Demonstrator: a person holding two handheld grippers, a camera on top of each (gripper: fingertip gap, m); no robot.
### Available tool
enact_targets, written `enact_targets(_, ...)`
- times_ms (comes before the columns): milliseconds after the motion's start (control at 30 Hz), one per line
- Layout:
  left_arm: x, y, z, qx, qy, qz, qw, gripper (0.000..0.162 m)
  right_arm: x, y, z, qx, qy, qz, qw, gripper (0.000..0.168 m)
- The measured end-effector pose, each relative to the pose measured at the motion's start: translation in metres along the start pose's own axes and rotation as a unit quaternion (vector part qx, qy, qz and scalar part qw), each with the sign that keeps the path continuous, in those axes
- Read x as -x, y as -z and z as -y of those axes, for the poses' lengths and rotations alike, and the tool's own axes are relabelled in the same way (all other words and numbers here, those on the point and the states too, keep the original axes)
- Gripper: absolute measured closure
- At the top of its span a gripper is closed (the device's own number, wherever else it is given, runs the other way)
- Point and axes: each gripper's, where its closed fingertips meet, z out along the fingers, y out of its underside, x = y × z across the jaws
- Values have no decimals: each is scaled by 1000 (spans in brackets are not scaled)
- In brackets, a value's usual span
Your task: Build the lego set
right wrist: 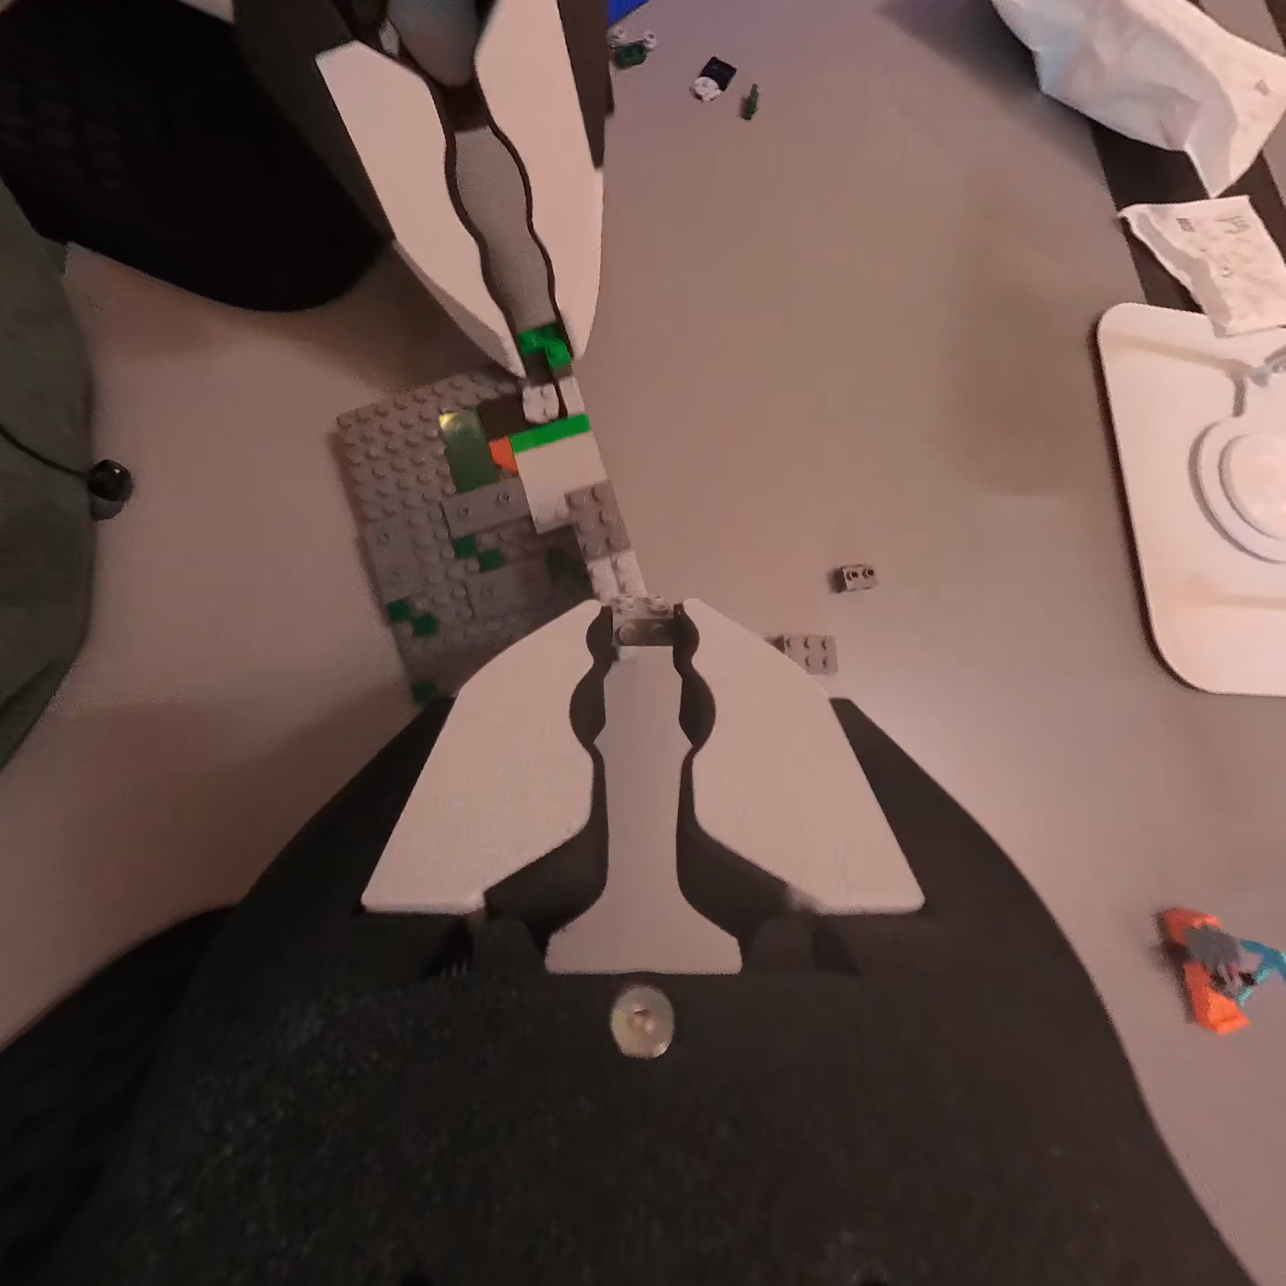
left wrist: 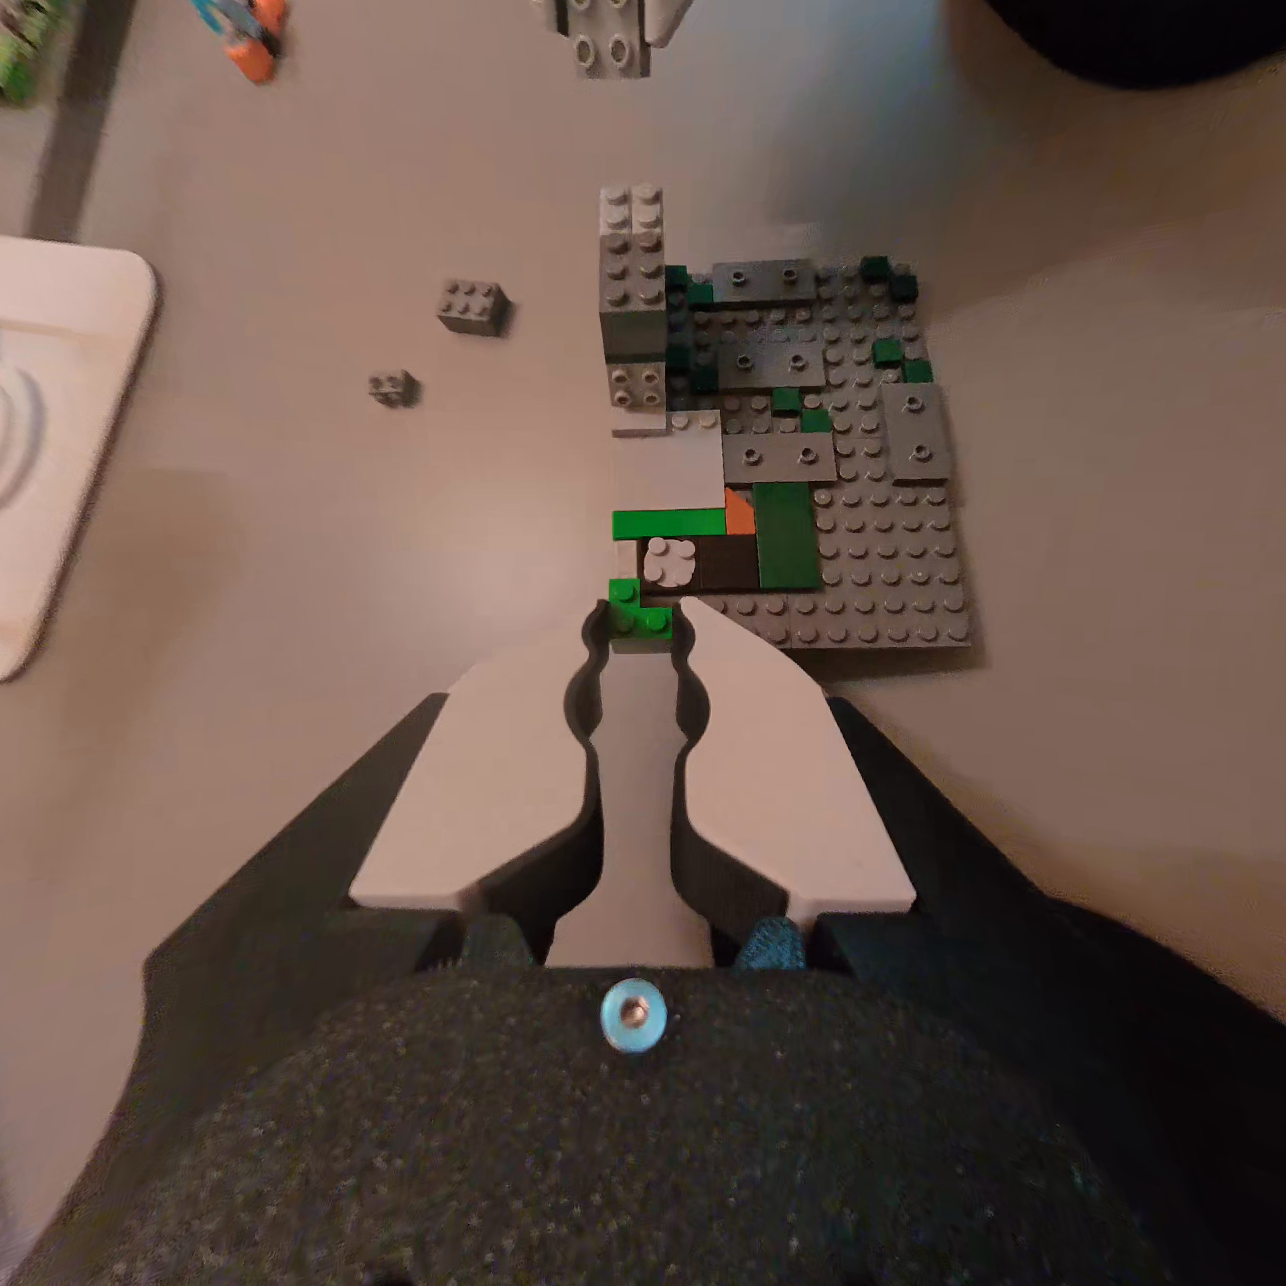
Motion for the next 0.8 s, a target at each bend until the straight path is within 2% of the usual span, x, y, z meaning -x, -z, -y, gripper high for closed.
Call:
enact_targets(167, 12, 20, 9, 19, -53, 47, 997, 146, 2, 12, -9, -44, -20, -15, 999, 152)
enact_targets(400, 14, 26, 17, 35, -88, 72, 993, 146, 13, 17, -4, -117, 2, -46, 992, 152)
enact_targets(633, 4, 22, 22, 34, -87, 58, 994, 146, 22, 21, -5, -144, 48, -80, 985, 152)
enact_targets(800, -7, 7, 19, 12, -36, 0, 999, 146, 25, 23, -14, -138, 49, -83, 986, 152)
